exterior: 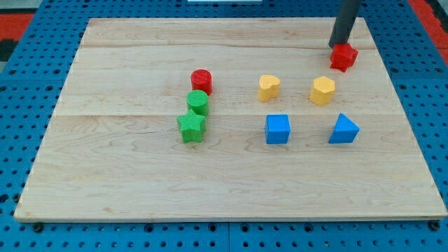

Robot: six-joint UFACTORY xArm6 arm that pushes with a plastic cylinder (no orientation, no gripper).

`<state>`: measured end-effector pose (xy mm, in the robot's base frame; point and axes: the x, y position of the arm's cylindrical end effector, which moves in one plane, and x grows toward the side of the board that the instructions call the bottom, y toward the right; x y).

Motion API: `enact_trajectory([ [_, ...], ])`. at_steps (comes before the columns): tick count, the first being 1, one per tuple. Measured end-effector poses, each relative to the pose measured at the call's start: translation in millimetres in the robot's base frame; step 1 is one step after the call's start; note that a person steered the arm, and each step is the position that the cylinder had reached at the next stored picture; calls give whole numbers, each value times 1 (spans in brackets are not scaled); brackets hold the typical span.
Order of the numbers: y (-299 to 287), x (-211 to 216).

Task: Slide yellow heart in between the circles

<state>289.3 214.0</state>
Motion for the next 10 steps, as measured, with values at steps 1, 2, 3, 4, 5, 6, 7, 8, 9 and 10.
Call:
enact_trajectory([
  [1, 0, 26],
  [2, 0, 55],
  [3, 5, 78],
  [4, 12, 92],
  [5, 28, 91],
  [6, 38, 92],
  [7, 37, 116],
  [8, 39, 130],
  [9, 34, 136],
  [10, 30, 146],
])
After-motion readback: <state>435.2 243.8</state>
